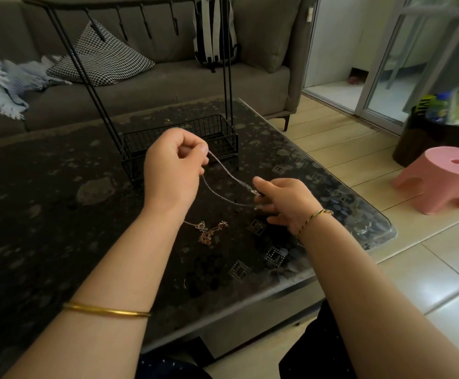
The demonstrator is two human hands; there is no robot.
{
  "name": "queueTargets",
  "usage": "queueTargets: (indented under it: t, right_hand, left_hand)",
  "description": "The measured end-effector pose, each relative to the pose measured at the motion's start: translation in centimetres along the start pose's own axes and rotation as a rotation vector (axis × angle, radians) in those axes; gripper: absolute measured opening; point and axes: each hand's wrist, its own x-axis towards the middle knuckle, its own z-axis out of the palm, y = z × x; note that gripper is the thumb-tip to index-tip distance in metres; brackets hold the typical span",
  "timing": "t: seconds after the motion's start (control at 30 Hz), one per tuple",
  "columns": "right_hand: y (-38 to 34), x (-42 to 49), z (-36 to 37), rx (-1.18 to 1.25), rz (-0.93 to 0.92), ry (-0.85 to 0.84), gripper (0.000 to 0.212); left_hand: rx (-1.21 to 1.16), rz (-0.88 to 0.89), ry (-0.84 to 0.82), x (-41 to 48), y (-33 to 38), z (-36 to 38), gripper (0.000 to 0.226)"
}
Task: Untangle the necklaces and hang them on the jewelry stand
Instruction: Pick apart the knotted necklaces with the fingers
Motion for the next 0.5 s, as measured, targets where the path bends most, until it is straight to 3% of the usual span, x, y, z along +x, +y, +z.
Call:
queueTargets:
  t: [0.2,0.4,0.5]
  right_hand:
    - [0.6,-0.5,-1.0,-0.169,0.020,-0.066,0.029]
    - [1.3,0.1,-1.7,-0.627,-0.056,0.001,0.043]
    - [1.3,-0.1,-2.0,-0.741,-0.052,-0.004,0.042]
  left_hand:
    - [0.001,0.109,0.162,0.3,1.1,-0.7,0.013]
    - [-0.034,0.148,0.279,0.5,2.0,-1.1,0.010]
    - [-0.069,0.148,0.251,0.3,2.7,-1.1,0.014]
